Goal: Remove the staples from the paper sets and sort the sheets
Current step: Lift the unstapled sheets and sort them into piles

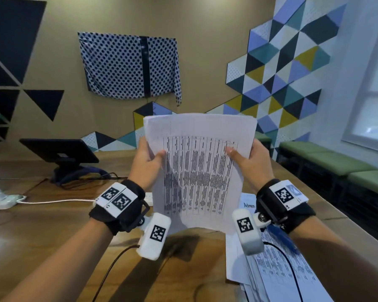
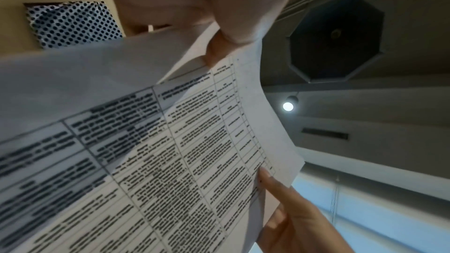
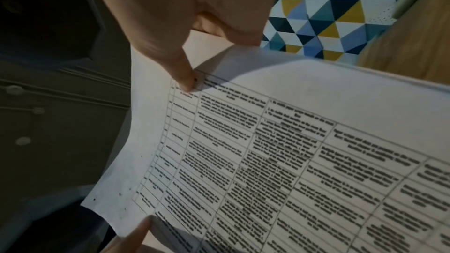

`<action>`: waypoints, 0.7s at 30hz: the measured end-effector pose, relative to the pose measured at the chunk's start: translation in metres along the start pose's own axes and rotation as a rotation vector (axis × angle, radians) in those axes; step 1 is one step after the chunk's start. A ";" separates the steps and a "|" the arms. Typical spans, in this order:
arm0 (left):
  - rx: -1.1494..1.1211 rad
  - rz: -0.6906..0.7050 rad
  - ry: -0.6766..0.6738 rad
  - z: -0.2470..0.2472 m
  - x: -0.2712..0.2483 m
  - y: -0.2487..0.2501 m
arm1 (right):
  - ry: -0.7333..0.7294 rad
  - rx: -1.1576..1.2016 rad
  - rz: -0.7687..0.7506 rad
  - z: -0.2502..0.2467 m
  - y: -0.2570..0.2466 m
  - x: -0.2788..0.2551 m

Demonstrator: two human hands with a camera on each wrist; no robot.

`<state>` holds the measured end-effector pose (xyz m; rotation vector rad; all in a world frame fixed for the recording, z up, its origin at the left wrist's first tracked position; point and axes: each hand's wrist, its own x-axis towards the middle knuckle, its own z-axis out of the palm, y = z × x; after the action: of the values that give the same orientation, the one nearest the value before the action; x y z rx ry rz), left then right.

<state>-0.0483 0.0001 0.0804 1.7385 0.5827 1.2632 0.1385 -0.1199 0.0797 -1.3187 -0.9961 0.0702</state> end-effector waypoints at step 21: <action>-0.045 -0.110 0.073 0.007 -0.024 -0.022 | -0.122 -0.045 0.153 0.003 0.031 -0.031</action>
<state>-0.0477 -0.0103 0.0493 1.6070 0.6785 1.2565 0.1324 -0.1253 0.0363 -1.4439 -1.0027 0.2491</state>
